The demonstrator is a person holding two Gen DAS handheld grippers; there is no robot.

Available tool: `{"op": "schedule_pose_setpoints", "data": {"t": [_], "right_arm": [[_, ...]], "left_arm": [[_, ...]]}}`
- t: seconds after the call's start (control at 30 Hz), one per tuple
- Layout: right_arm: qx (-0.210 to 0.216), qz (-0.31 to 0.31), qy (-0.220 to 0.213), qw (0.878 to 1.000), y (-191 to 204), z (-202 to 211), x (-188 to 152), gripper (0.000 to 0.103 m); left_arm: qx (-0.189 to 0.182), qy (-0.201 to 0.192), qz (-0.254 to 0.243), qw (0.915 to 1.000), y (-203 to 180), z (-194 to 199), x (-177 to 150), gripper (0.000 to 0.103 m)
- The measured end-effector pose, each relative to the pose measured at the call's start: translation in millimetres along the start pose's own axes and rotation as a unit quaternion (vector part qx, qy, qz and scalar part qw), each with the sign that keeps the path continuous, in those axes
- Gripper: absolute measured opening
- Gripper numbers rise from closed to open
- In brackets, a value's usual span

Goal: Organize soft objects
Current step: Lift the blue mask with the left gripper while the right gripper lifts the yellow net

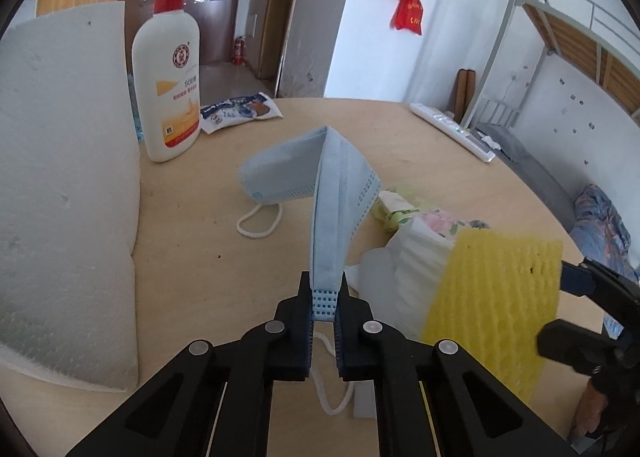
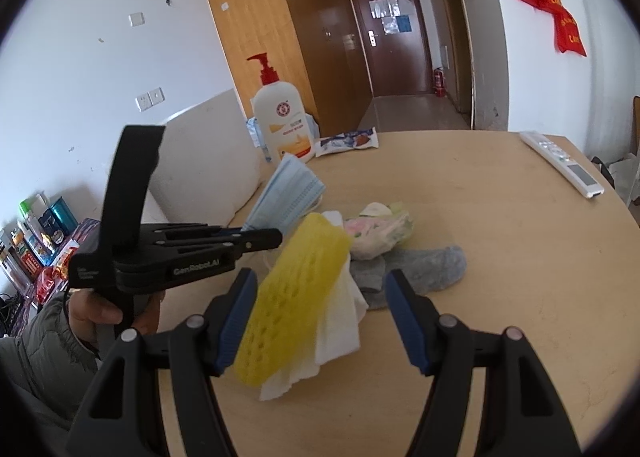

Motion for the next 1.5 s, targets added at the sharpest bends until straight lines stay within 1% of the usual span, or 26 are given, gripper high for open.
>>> {"op": "schedule_pose_setpoints", "data": {"t": [0.23,0.37,0.47,0.53,0.57,0.6,0.63,0.7,0.73,0.77,0.83,0.93,1.17,1.5], "right_arm": [[-0.018,0.000,0.003,1.000,3.4,-10.3,6.2,0.071],[-0.019,0.011,-0.005,1.000,9.1,-10.9,10.2,0.071],[-0.006,0.008,0.004,1.000,12.5,-15.7,7.3,0.070],[-0.007,0.004,0.008,1.000,11.4,-18.7,6.1,0.070],[-0.007,0.004,0.006,1.000,12.0,-18.0,6.4,0.068],[-0.004,0.003,0.007,1.000,12.5,-17.1,6.3,0.061],[0.006,-0.004,0.007,1.000,13.5,-16.0,6.7,0.046],[0.001,-0.003,0.005,1.000,12.7,-15.2,7.5,0.032],[-0.007,0.004,0.005,1.000,13.1,-15.9,7.1,0.014],[-0.011,0.006,0.009,1.000,13.4,-16.9,5.9,0.011],[-0.014,0.007,0.016,1.000,14.0,-19.5,3.1,0.011],[-0.008,0.014,0.018,1.000,19.2,-20.1,-0.1,0.011],[0.001,0.009,-0.012,1.000,22.7,-2.1,15.9,0.011],[0.001,0.010,-0.056,0.998,29.2,30.8,41.4,0.011]], "left_arm": [[0.004,-0.001,0.002,1.0000,3.6,-1.2,-0.5,0.009],[0.003,-0.004,-0.001,1.0000,3.1,-0.9,-0.2,0.009],[0.004,-0.005,-0.004,1.0000,2.1,-1.0,0.3,0.009],[0.004,-0.008,-0.006,0.9999,2.1,-1.0,0.7,0.009],[0.005,-0.008,-0.009,0.9999,1.6,-1.2,0.8,0.009],[0.005,-0.007,-0.010,0.9999,1.5,-2.0,0.4,0.009],[0.006,-0.006,-0.011,0.9999,1.2,-2.5,-0.2,0.009],[0.006,-0.006,-0.012,0.9999,0.9,-2.9,-0.5,0.009],[0.007,-0.007,-0.013,0.9999,0.8,-2.5,-0.4,0.009],[0.007,-0.007,-0.014,0.9998,0.5,-2.2,-0.3,0.009],[0.007,-0.009,-0.015,0.9998,0.5,-2.1,0.1,0.009],[0.008,-0.012,-0.016,0.9998,-0.8,-0.6,-0.1,0.009],[0.007,-0.041,-0.026,0.9988,-6.8,17.3,8.5,0.009],[0.017,-0.095,-0.039,0.9946,-16.3,59.8,26.3,0.009]]}}
Point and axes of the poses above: each gripper's, at about its wrist camera, not at the fingertips, and z roughly against the way its jaws point, y to its left, x to its top, the point moved 10 cm from there along -z, roughly the way its jaws point, and after that the axes turned 2 degrees about -y, right-handed, at the moved point
